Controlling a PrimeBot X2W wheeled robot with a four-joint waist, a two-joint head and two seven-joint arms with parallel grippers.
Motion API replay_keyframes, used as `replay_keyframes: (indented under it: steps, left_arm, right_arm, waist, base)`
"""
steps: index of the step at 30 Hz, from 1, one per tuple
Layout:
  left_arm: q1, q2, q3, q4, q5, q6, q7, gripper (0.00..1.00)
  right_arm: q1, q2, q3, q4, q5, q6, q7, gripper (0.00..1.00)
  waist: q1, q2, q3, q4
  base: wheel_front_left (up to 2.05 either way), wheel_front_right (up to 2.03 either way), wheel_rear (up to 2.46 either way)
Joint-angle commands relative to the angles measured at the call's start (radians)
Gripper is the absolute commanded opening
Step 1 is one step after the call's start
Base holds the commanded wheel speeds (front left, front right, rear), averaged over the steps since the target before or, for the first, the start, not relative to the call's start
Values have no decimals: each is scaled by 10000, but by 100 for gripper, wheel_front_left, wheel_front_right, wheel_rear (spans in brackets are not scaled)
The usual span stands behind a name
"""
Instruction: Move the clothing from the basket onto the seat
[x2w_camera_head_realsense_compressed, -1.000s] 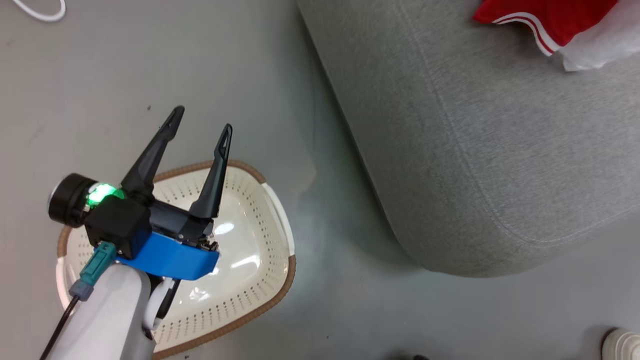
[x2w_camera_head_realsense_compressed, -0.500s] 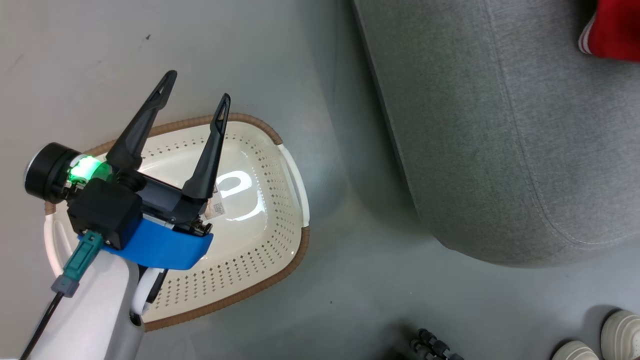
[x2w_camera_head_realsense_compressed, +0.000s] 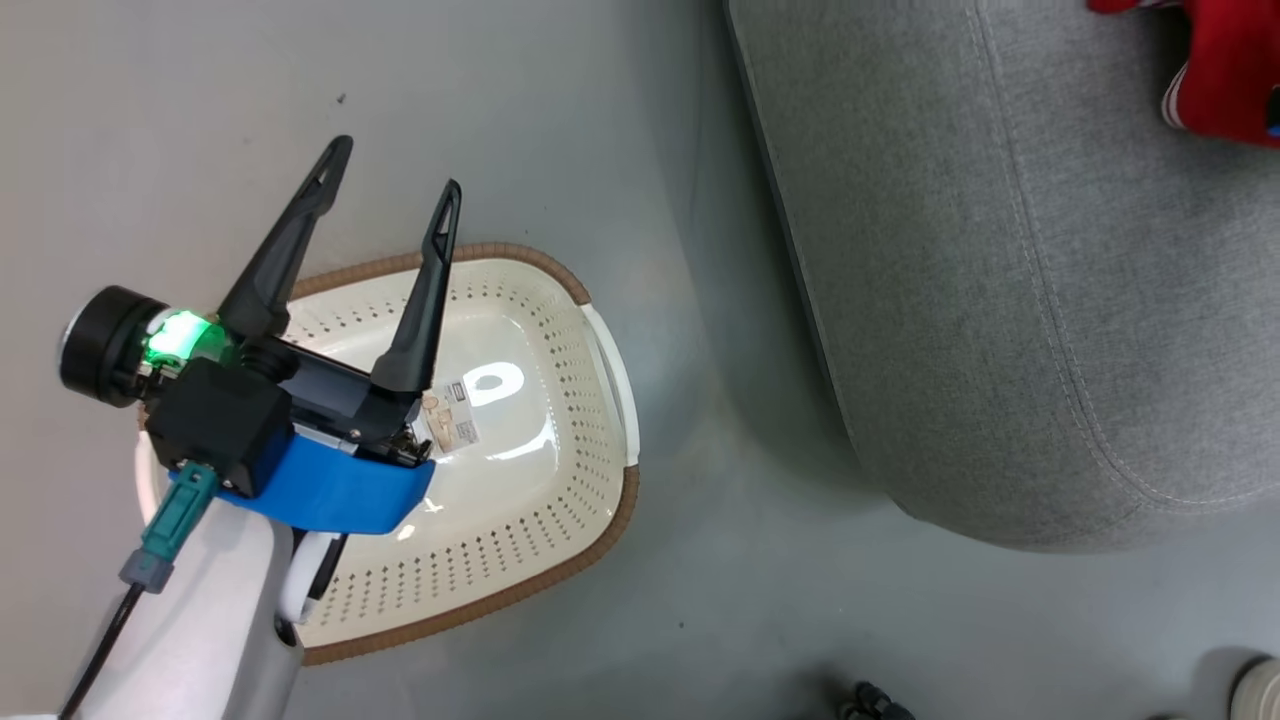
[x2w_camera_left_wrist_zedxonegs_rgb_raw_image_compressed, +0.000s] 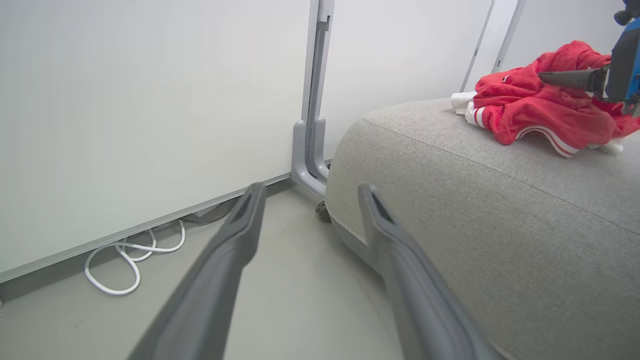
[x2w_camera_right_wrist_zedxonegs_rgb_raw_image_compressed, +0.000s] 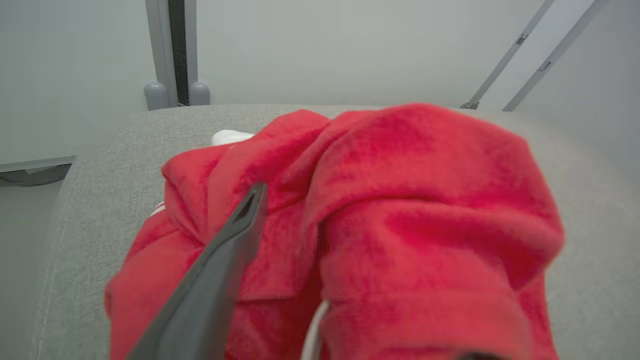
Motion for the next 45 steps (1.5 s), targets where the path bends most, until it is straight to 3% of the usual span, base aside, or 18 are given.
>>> replay_keyframes:
  steps: [1,11,21,28,39,45]
  left_arm:
    - [-35,-69,-43,102,-65,47,-94,100]
    - [652,-695,79,1297,-542,38,-367,100]
    - [1853,-1431,650,1994,-991,-196,-378,100]
    - [2733,-1857,1243,2399,-918,-235,-380,100]
    - [3491,-2249,2104,3109,-818,-161,-381,100]
    - [3752,-2429,2570,3258,-734,-147,-381,100]
  right_arm:
    - [186,18,-40,93,-31,2,-115,100]
    - [1703,406,-109,-192,399,2,-496,100]
    - [3880,950,507,-1138,690,2,-502,100]
    - [5823,1403,1081,-2655,1045,2,-443,100]
    - [8734,1776,2484,-5885,1122,2,-323,100]
    - [9922,1957,2941,-6890,1292,2,-244,100]
  waist:
    - [-1,0,-337,111]
    - [-1,0,-2295,516]
    - [-1,0,-4308,1069]
    - [-1,0,-5534,1546]
    - [-1,0,-6456,2265]
    - [-1,0,-6704,2709]
  base:
    - [0,0,0]
    - [0,0,0]
    - [0,0,0]
    - [0,0,0]
    - [0,0,0]
    - [0,0,0]
